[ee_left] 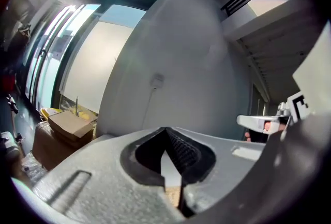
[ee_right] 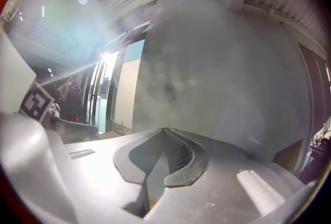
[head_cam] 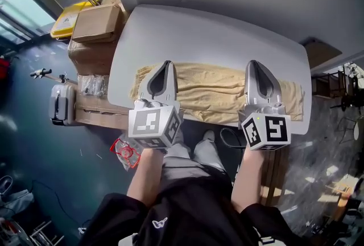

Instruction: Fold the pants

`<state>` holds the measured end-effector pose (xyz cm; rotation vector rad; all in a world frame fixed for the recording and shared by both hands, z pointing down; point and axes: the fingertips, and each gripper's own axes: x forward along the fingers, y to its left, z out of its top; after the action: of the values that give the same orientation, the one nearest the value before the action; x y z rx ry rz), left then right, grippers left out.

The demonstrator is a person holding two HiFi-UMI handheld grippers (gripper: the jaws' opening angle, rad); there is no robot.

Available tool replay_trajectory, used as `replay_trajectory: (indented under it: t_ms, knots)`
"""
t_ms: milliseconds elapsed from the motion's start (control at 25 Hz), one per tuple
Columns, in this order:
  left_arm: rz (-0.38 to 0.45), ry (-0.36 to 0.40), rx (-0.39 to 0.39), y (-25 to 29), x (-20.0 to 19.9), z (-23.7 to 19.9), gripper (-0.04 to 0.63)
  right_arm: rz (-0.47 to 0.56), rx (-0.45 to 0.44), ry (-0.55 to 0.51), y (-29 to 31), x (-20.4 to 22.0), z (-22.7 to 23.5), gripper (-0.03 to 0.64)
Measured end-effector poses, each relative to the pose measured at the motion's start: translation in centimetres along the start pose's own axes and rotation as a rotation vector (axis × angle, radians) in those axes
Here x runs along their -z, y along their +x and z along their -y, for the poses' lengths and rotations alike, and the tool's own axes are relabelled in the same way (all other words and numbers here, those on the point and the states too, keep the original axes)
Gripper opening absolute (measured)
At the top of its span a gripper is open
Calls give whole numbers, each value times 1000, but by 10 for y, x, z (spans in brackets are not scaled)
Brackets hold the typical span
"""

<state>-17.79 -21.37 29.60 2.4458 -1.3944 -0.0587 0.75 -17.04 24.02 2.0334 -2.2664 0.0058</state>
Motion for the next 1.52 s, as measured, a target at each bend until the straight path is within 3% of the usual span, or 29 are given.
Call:
replay_trajectory:
  t_ms: [120,400,480,600,1040,1520]
  knots:
    - [13,-15,-53,5,-6,-17,5,1,-5,12,8,-1,4,5]
    - [26,-53,-154,0,-3,-52,3,-44,-119,-8,31,13,-20,5]
    - [13,-68,-171,-5,5,-64,59,-57,-157,-20,38,18,-33,5]
    - [-15,-93,-208,-14,21,-85,75,-85,-215,-44,48,24,-55,5]
    - [-150,-205,-349,-49,101,-170,191,-185,-354,-60,65,69,-118,5]
    - [-358,-277,-380,-56,213,-223,279,-317,-401,-80,67,123,-147,5]
